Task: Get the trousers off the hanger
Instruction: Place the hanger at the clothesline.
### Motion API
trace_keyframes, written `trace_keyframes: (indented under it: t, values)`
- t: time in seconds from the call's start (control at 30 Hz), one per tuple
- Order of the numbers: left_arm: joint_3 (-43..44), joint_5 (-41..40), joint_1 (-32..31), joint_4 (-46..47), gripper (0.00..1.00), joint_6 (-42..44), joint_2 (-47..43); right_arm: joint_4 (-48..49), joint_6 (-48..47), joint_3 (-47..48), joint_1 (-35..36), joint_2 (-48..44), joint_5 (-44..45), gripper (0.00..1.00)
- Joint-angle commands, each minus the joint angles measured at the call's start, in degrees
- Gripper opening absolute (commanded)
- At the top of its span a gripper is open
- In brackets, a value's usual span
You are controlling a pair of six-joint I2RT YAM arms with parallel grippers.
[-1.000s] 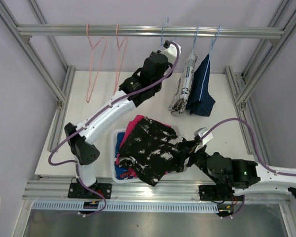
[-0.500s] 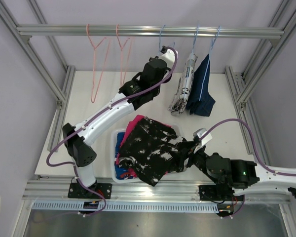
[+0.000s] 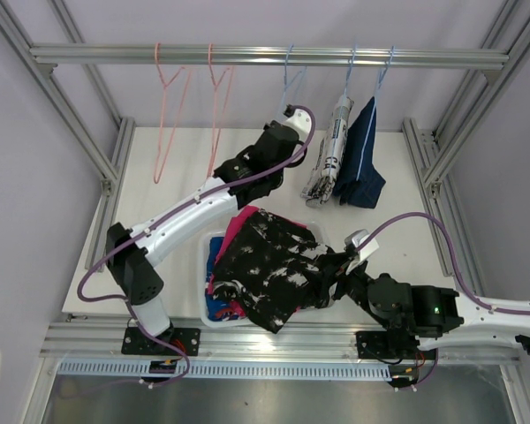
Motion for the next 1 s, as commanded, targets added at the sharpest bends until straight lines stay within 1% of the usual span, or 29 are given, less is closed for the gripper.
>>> trace_keyframes:
  t: [0.0,0.07,0.1,0.13,0.17,0.2,0.23,0.27,0.47,0.53,0.67,0.77,0.8,0.87,0.9,0.93,0.97]
  values:
    - [-1.61,-1.42,-1.06,0.89,0.27,-2.17,-4.86,1.14,0.53,-0.27,0.44,-0.40,0.49,0.74]
    - [-2.92,-1.86,-1.76,0.72,0.32,-2.52,-6.26,0.97,0.71,-0.36,0.71,-0.41,0.66,0.74]
    - [-3.71,-2.47,-2.29,0.54,0.42,-2.79,-7.40,0.79,0.79,-0.36,0.88,-0.41,0.84,0.74]
    - [-3.72,-2.83,-2.73,0.19,0.42,-2.88,-7.42,0.79,0.80,-0.36,1.06,-0.41,0.93,0.74]
    - [-4.50,-3.18,-3.08,-0.16,0.45,-3.05,-8.81,0.70,0.88,-0.36,1.06,-0.32,0.93,0.75]
    - [-5.12,-3.45,-3.95,-0.34,0.54,-3.14,-9.69,0.70,0.88,-0.36,1.15,-0.32,1.01,0.75]
    - [-5.56,-3.71,-4.48,-0.25,0.56,-3.31,-10.66,0.62,0.80,-0.36,1.24,-0.40,1.10,0.75]
    - [-6.70,-3.71,-4.84,-0.42,0.61,-3.58,-12.76,0.62,0.80,-0.36,1.50,-0.23,1.19,0.75]
    - [-6.45,-3.62,-8.53,-3.67,0.77,-5.51,-19.71,-0.17,1.23,0.07,2.29,0.82,1.54,0.75]
    - [-5.66,-2.66,-9.67,-3.85,0.79,-6.30,-22.52,-0.70,1.59,0.34,2.47,1.00,1.54,0.75]
    - [-2.06,6.11,-10.11,-5.70,0.81,-9.64,-26.22,-2.28,2.46,1.83,2.64,1.09,1.54,0.75]
    - [-2.14,12.27,-10.03,-3.07,0.83,-11.84,-28.68,-4.91,3.61,4.29,2.91,1.09,1.19,0.75]
    - [-2.14,15.94,-10.11,-2.28,0.84,-12.80,-29.03,-6.14,3.87,4.90,3.17,1.00,1.19,0.75]
    - [-1.18,19.74,-10.03,-0.26,0.87,-13.77,-28.69,-8.34,4.57,7.10,3.08,0.82,1.37,0.75]
    - [-0.91,23.58,-10.11,0.36,0.89,-14.30,-28.08,-10.70,4.92,8.07,3.08,0.74,1.54,0.75]
    - [0.22,25.45,-10.03,1.06,0.90,-14.74,-27.46,-11.85,5.01,8.86,3.08,0.74,1.63,0.75]
    - [1.45,27.30,-10.03,1.24,0.92,-16.13,-25.54,-13.08,5.45,10.69,3.17,0.74,2.33,0.75]
